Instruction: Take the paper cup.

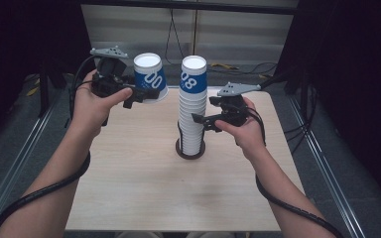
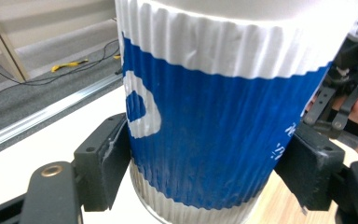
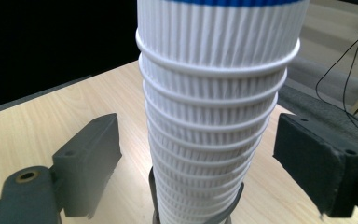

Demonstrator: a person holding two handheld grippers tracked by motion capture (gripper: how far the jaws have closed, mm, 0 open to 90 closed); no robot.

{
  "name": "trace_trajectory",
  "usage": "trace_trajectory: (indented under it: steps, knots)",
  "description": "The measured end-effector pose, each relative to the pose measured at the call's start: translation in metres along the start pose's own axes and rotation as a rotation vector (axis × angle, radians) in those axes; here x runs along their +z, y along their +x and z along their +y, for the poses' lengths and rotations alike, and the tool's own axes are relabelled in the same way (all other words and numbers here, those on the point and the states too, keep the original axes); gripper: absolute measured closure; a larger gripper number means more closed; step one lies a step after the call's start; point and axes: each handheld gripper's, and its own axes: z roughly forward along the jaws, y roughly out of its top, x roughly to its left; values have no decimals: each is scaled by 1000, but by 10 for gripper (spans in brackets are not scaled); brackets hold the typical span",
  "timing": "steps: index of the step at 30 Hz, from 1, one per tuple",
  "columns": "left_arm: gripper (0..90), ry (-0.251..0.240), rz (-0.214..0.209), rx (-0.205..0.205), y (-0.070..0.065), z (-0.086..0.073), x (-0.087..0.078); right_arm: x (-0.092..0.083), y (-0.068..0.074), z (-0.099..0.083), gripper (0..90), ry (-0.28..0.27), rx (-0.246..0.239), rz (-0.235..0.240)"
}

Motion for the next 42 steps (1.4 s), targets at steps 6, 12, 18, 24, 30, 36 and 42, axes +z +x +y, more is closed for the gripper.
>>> trace_trajectory:
  steps: [6,12,18,24,30,36,42]
  knots:
    - [244,39,-10,18,-3,-6,5,-2,1,-5,133,26,-12,15]
    - [245,73,-23,43,-8,-12,8,-5,1,-10,133,42,-24,24]
    - [245,89,-36,52,-9,-17,10,-6,1,-14,133,43,-23,35]
    - [245,111,-42,63,-11,-25,13,-8,2,-18,132,42,-22,47]
    - [245,131,-58,75,-15,-33,17,-9,1,-25,132,66,-31,54]
    - [245,148,-66,87,-18,-41,22,-9,2,-33,131,80,-33,65]
    - [245,169,-83,91,-21,-51,28,-11,3,-40,130,86,-30,74]
